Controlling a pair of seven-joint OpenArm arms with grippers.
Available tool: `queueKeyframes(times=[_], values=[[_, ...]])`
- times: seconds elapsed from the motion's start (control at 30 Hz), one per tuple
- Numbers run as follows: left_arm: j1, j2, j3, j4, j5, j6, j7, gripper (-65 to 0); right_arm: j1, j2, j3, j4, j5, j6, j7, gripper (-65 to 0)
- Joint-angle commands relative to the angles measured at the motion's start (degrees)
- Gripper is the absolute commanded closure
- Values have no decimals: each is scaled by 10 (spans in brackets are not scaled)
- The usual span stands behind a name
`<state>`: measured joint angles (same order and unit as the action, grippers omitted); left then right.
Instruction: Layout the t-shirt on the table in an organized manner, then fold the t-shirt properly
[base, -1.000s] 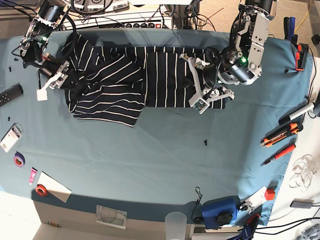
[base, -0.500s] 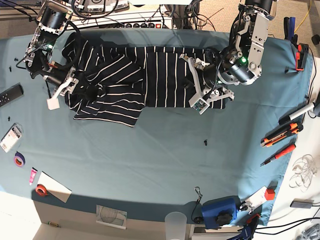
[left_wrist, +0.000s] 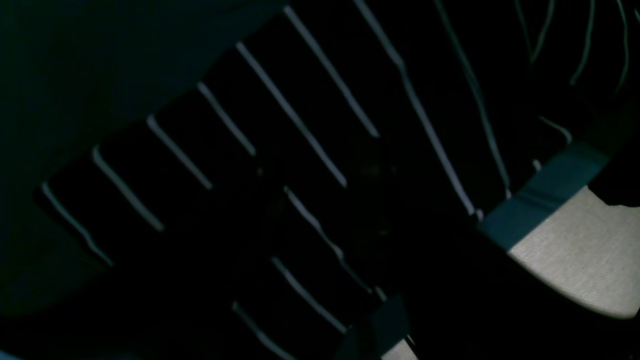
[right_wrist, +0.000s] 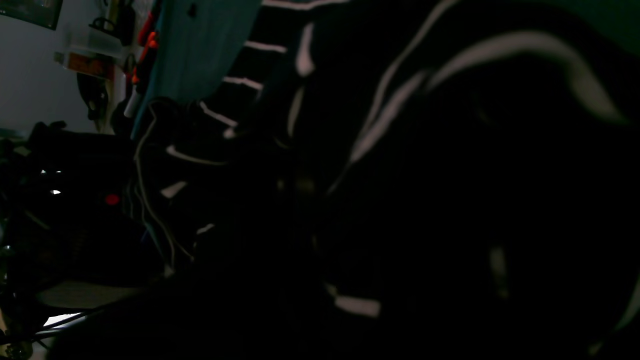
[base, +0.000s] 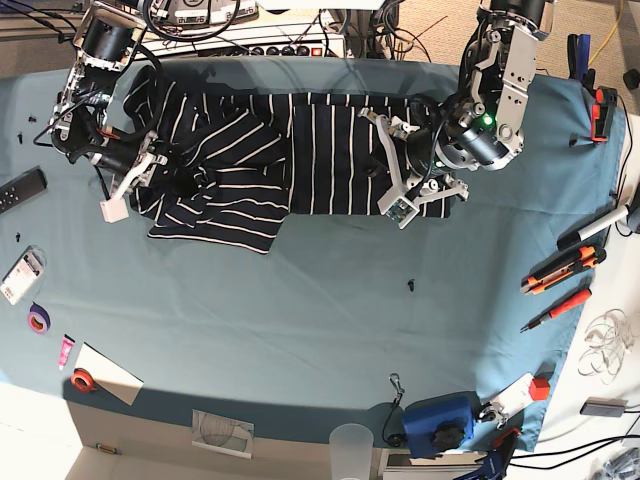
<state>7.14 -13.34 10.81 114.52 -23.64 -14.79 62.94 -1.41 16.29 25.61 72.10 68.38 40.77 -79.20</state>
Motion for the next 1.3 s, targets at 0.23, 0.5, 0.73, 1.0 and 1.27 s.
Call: queueKeyframes(times=[0.23,0.5,0.73,1.0,1.27], values=[[-5,0,-1,10,-4,0,-14,-215,0,7,0,121,-256,-8,74,0],[-5,0,-1,10,-11,0,-12,-215,34,7,0,147,-417,-48,157,0],[-5,0,-1,10,-10,0,-13,-215,36,9,0,147,-414,-48,126,0],[-5,0,-1,10,-10,-1,-15,-215,36,9,0,147,-410,-46,22,-154],[-5,0,-1,10,-10,0,-15,-215,36,75,23,147,-243,-68,-8,-223]])
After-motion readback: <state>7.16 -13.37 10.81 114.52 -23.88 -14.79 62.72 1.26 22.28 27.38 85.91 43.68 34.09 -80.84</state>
